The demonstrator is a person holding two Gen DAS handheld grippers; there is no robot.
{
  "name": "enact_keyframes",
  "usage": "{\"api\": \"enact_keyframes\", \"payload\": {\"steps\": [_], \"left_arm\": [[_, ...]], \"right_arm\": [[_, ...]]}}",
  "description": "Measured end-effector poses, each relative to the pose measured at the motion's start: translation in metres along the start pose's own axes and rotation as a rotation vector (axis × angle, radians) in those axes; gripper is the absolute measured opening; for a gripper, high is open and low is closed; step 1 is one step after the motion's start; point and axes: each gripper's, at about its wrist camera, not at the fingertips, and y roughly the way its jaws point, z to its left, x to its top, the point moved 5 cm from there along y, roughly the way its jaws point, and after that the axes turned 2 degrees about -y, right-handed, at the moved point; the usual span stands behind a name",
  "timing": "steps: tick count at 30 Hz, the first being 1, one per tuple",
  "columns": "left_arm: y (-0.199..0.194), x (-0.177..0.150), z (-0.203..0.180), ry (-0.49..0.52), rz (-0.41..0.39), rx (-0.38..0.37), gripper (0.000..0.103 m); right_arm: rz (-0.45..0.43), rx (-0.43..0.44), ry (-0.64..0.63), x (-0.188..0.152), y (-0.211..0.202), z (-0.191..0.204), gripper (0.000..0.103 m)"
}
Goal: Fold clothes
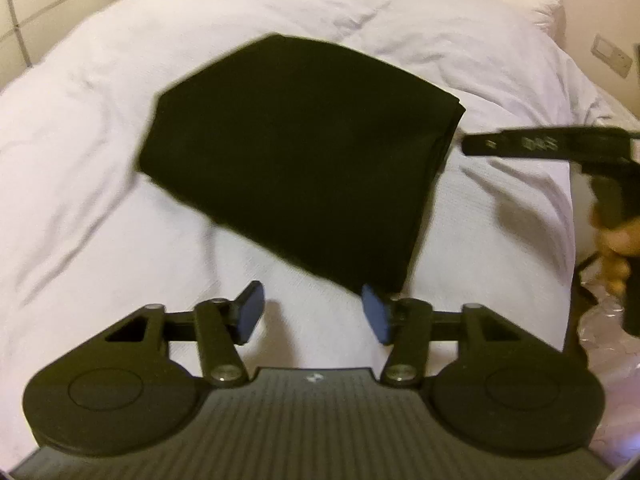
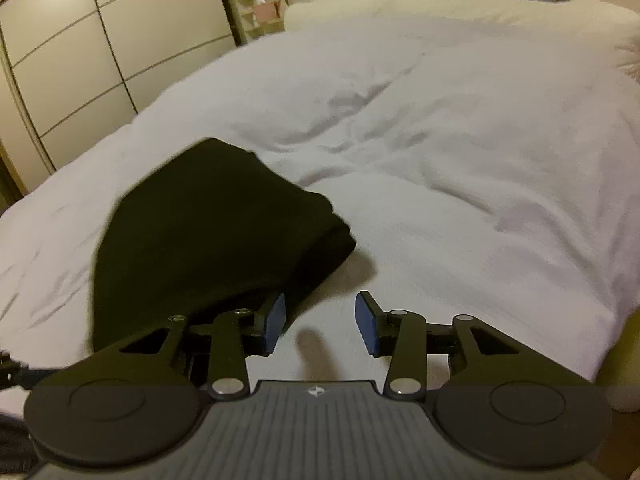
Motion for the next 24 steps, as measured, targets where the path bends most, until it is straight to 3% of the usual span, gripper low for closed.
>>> {"api": "enact_keyframes", "payload": {"steps": [8, 14, 19, 24], "left_arm": [[-0.084, -0.032, -0.003, -0.038, -0.042, 0.091, 0.054], [-0.137, -0.053, -0.008, -0.030, -0.098, 0.135, 0.056], [-0.156, -0.061, -0.010, -0.027, -0.118, 0.150, 0.057], [-0.155, -0.060, -0.010, -0.029, -0.120, 0.149, 0.060]], "right_arm": [[-0.053, 0.075, 0.099, -0.033, -0.092, 0.015, 0.063], [-0.094, 0.117, 0.107, -0.050, -0.147, 0.032, 0.063], [-0.115, 0.155, 0.130, -0.061, -0.175, 0.038, 0.065], [-0.115, 0.169, 0.144, -0.064, -0.177, 0.037, 0.066]]}}
